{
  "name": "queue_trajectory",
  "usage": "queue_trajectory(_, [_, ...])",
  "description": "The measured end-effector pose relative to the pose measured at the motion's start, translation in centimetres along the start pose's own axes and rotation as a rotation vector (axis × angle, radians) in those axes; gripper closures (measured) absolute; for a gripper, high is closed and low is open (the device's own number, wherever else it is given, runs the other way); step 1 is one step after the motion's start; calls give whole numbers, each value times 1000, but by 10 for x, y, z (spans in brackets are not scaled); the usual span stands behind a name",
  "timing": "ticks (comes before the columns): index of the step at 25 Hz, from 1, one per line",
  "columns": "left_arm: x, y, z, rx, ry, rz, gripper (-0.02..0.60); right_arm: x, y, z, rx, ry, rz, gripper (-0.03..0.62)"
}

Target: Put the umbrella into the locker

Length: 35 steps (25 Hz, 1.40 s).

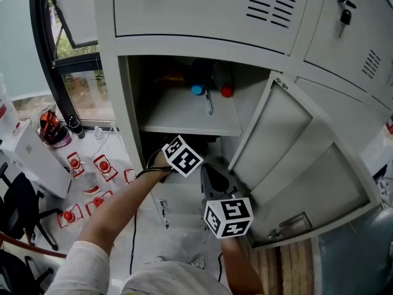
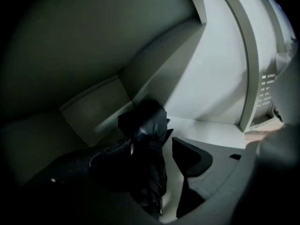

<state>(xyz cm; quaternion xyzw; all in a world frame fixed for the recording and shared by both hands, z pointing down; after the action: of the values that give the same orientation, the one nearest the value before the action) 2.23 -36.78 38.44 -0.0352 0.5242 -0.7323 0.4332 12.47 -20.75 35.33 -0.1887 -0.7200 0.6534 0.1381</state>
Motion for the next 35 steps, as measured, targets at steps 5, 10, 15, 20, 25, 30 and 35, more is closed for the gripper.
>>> queue_trajectory(5, [0, 1, -12, -57, 12, -96, 313, -2, 2, 1, -12, 9, 23, 591])
queue_trajectory(10, [-1, 1, -25, -107, 36, -149, 319, -1, 2, 3, -22, 31, 39, 591])
queue_trajectory(15, [-4, -3, -36, -146, 44, -215, 325, -1, 3, 6, -30, 55, 50, 591])
queue_trajectory(20, [-8, -6, -48, -179, 56, -257, 335, -3, 3, 7, -27, 72, 62, 591])
queue_trajectory(25, [-12, -9, -64, -211, 83, -340, 376, -6, 2, 8, -19, 85, 63, 591])
queue_trajectory(30, [-15, -10, -81, -271, 96, -373, 383, -3, 1, 10, -9, 112, 47, 591])
queue_trajectory(35, [-21, -19, -96, -329, 107, -402, 415, -1, -1, 11, 2, 130, 24, 591])
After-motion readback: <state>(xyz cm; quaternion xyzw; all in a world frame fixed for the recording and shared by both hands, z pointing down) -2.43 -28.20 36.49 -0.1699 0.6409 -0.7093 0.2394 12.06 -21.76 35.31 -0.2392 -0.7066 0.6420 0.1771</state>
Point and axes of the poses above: the fingertips, and each gripper's own axes: z forward along the fingers, x to its left, y out of its top, the point moved 10 cm from there along -z, backward along the fingers, and after that the axes turned 10 degrees about -x, right-handed, at the moved point
